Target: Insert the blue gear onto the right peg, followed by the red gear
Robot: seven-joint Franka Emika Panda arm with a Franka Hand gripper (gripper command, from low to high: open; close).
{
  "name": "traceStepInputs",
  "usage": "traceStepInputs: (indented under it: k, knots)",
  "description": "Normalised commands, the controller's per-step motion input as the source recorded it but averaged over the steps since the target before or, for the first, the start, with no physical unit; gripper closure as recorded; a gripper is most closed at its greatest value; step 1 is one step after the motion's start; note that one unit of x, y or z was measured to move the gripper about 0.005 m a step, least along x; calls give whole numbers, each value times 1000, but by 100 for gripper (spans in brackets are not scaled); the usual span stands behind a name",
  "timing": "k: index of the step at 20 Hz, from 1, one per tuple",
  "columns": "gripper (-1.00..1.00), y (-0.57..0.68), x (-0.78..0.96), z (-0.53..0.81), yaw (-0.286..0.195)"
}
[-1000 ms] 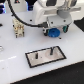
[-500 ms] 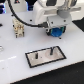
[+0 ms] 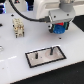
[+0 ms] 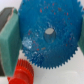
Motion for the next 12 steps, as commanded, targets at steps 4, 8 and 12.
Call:
traceStepInputs:
  k: [4, 8, 12]
  knots:
    - [100, -42, 576, 502, 0]
    - [100, -93, 693, 459, 0]
    - [100, -129, 746, 426, 0]
